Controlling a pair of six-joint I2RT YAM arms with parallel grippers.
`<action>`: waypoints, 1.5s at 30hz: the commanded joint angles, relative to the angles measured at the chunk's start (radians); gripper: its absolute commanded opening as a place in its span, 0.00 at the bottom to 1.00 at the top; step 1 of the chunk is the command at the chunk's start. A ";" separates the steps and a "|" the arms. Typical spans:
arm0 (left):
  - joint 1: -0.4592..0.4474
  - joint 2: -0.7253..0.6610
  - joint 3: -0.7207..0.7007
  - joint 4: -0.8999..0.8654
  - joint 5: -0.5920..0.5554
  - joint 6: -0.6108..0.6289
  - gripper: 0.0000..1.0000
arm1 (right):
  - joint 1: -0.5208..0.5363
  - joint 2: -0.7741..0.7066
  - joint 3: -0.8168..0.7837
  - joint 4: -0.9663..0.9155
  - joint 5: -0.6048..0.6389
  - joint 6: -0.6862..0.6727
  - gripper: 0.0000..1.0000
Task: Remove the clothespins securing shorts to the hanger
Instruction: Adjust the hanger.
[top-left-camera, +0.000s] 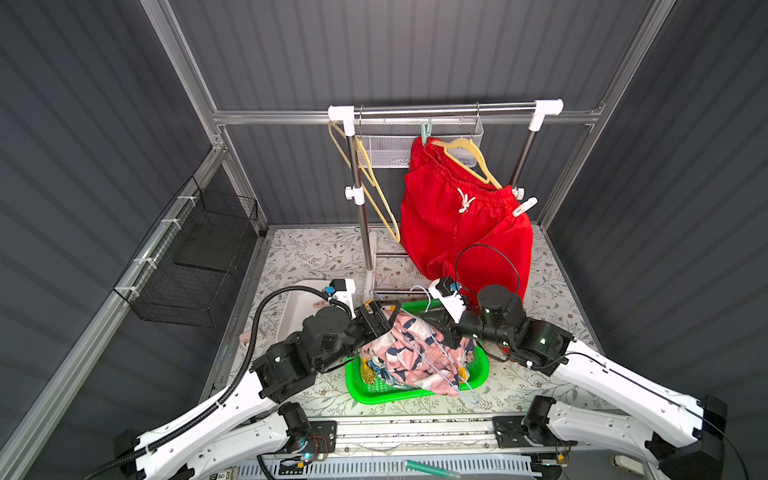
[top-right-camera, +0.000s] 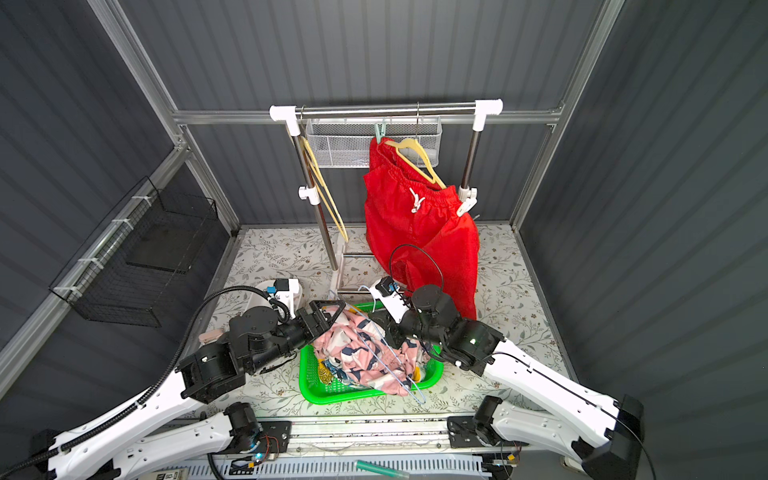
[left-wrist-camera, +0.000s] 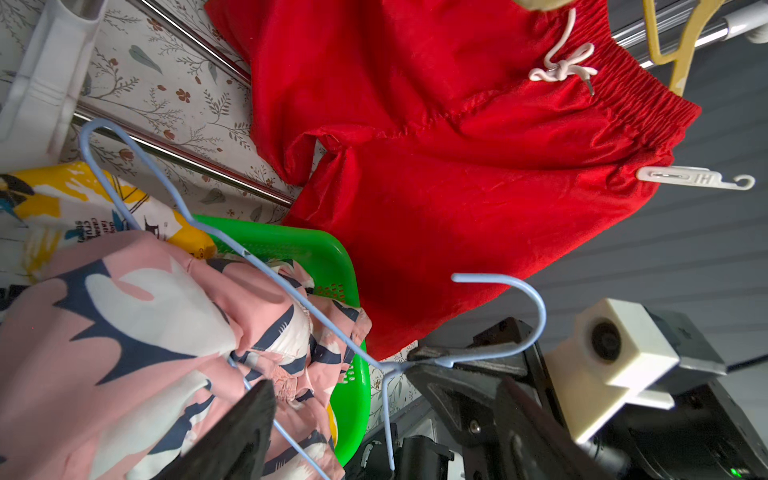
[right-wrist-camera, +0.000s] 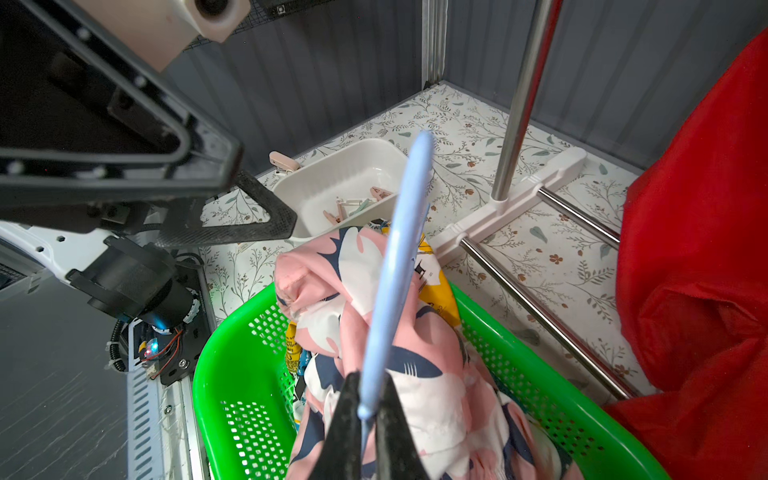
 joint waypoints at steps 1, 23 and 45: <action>0.020 0.011 -0.071 0.138 -0.023 -0.106 0.77 | 0.019 -0.025 -0.029 0.036 0.027 0.023 0.00; 0.190 0.281 -0.251 0.724 0.233 -0.495 0.52 | 0.028 -0.019 -0.036 0.143 0.056 0.012 0.00; 0.190 0.286 -0.344 0.893 0.035 -0.690 0.00 | 0.037 -0.024 -0.101 0.269 0.037 -0.008 0.35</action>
